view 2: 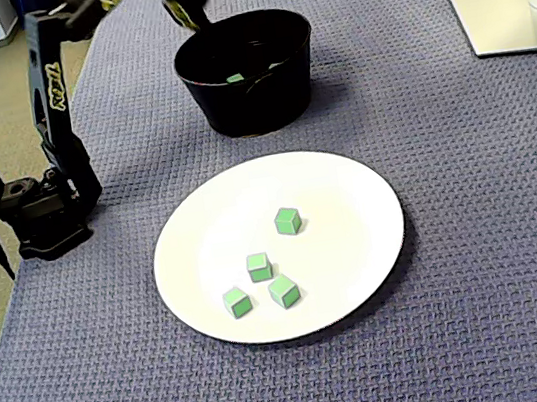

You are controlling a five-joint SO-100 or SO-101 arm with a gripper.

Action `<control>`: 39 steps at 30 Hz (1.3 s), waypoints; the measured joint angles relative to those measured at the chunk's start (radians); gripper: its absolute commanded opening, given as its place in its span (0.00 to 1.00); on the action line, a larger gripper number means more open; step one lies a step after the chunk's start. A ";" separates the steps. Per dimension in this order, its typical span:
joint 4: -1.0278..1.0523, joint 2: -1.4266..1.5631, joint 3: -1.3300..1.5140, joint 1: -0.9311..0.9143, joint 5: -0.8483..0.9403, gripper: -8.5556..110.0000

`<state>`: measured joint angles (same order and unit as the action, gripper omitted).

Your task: Pick up the items on the white plate and put them in the black container.

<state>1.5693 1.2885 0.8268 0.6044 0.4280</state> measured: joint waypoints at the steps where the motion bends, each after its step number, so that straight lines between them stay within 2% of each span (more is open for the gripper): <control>1: 0.025 0.054 -0.018 -0.031 0.044 0.46; 5: 0.064 0.229 -0.055 -0.229 0.264 0.49; 10: 0.040 0.256 -0.046 -0.555 0.517 0.43; 16: -0.144 0.149 0.112 -0.825 0.729 0.41; 24: -0.276 0.064 0.295 -0.897 0.934 0.41; 32: -0.457 -0.002 0.491 -0.950 0.983 0.42; 39: -0.538 -0.041 0.545 -0.983 1.009 0.41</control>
<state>1.0308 1.2471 1.3714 -0.3789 1.4373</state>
